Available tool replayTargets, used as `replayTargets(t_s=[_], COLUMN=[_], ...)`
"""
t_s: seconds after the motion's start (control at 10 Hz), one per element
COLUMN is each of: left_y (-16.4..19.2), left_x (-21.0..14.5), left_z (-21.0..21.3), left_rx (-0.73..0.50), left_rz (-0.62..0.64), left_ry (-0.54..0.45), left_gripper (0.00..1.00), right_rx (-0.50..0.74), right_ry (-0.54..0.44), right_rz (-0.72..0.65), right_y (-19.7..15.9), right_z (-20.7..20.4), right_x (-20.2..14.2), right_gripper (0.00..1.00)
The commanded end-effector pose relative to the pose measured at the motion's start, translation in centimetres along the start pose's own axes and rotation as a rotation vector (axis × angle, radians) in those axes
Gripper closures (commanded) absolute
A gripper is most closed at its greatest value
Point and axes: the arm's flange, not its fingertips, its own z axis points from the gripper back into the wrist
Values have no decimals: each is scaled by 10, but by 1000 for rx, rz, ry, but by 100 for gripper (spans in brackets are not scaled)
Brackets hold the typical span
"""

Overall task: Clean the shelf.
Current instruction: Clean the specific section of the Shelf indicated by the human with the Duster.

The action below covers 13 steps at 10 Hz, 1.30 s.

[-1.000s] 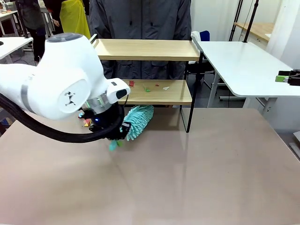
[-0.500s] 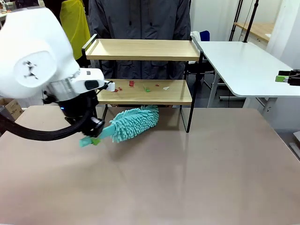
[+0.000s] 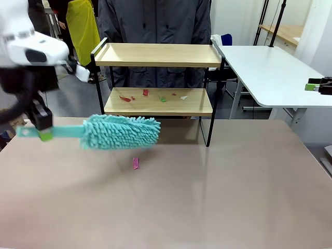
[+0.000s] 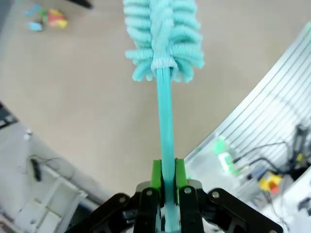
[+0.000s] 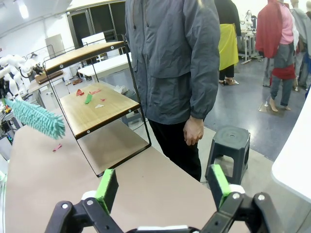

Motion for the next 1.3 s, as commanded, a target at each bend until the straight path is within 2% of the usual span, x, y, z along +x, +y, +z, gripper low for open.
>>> replayTargets(t_s=[0.0, 0.3, 0.5, 0.7, 0.8, 1.2], left_y=[6, -14, -33, -54, -42, -42], left_x=[2, -10, -30, -40, -29, -29], left_z=[36, 79, 103, 113, 101, 101], left_rx=[109, 144, 152, 133, 130, 130], left_rz=[-142, -286, -314, -380, -301, -301], left_ry=[97, 199, 259, 203, 239, 239], left_gripper=[87, 87, 87, 87, 87, 87], right_rx=[2, 2, 2, 2, 2, 2], right_ry=[9, 9, 9, 9, 9, 9], right_rz=[5, 5, 5, 5, 5, 5], right_y=[2, 2, 2, 2, 2, 2], right_z=[-1, -1, -1, -1, -1, -1], right_x=[2, 2, 2, 2, 2, 2], right_gripper=[0, 0, 0, 0, 0, 0])
